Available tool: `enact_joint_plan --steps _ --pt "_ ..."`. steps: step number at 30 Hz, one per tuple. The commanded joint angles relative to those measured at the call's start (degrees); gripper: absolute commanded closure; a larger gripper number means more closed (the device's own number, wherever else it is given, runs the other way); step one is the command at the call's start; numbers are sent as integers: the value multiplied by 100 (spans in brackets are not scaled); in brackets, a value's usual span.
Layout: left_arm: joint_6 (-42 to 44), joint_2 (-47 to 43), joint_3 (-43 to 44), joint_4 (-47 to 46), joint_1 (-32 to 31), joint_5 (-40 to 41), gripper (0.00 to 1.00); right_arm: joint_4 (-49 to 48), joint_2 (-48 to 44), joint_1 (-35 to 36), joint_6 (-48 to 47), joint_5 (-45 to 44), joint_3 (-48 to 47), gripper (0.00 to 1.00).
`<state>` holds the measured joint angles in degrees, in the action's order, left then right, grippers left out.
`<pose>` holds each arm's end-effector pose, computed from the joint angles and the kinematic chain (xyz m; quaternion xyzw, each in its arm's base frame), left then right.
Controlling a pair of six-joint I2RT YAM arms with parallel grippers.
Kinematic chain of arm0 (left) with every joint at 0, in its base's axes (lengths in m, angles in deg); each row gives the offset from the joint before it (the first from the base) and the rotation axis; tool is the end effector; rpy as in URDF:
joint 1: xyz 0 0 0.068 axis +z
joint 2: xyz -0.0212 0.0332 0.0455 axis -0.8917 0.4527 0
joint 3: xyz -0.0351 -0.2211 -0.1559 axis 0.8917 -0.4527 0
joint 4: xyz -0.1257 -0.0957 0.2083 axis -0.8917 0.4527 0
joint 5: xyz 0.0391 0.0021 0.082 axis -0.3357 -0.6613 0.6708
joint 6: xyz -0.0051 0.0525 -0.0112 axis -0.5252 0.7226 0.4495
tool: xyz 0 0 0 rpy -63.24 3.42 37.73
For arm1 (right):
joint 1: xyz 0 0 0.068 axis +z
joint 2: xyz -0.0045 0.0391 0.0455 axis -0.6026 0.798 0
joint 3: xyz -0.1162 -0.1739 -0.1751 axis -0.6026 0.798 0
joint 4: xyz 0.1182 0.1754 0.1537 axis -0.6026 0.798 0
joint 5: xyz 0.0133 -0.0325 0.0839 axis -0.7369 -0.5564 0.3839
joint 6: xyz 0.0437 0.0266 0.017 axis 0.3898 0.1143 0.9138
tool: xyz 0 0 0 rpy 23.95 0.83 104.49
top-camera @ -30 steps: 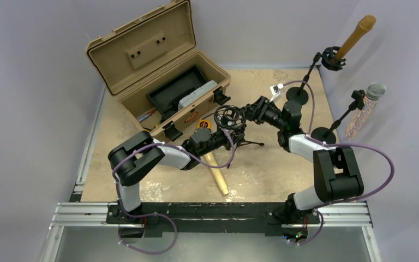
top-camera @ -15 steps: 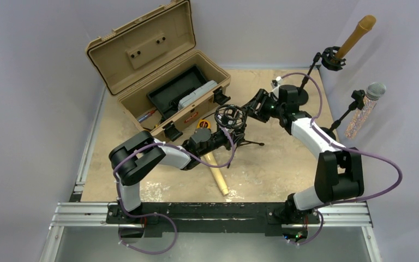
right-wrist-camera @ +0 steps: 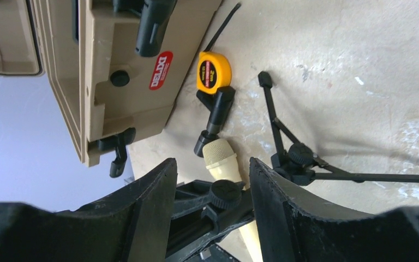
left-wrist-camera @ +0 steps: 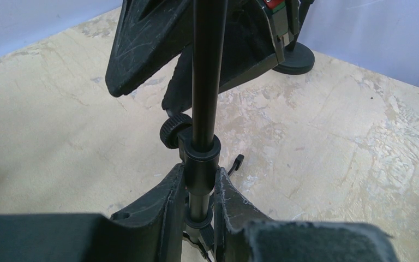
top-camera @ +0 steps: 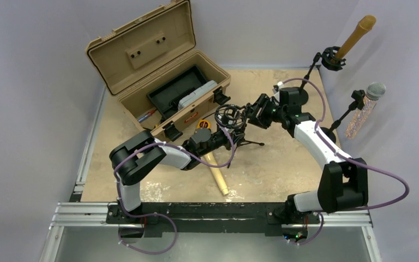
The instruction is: Remove the microphone from the stand
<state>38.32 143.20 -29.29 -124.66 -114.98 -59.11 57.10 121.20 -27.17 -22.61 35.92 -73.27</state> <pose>0.2281 -0.2973 0.1781 0.3087 0.6359 -0.3792 0.5971 0.2969 0.0685 0.2633 0.1719 0.8606 0.3911 0.2771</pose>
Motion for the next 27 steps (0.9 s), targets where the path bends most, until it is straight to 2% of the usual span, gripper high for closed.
enact_joint_plan --steps 1,11,16,22,27 --pt "-217 165 -62 386 68 149 100 174 -171 205 179 160 -37 49" --pt "-209 117 -99 381 75 165 100 479 -304 479 186 84 -74 54" --pt "-240 152 -98 334 75 150 100 524 -320 474 89 102 225 54" --pt "-245 143 -124 331 70 141 100 636 -381 470 26 -104 -44 50" --pt "-235 136 -117 333 70 141 100 697 -492 474 144 77 80 59"
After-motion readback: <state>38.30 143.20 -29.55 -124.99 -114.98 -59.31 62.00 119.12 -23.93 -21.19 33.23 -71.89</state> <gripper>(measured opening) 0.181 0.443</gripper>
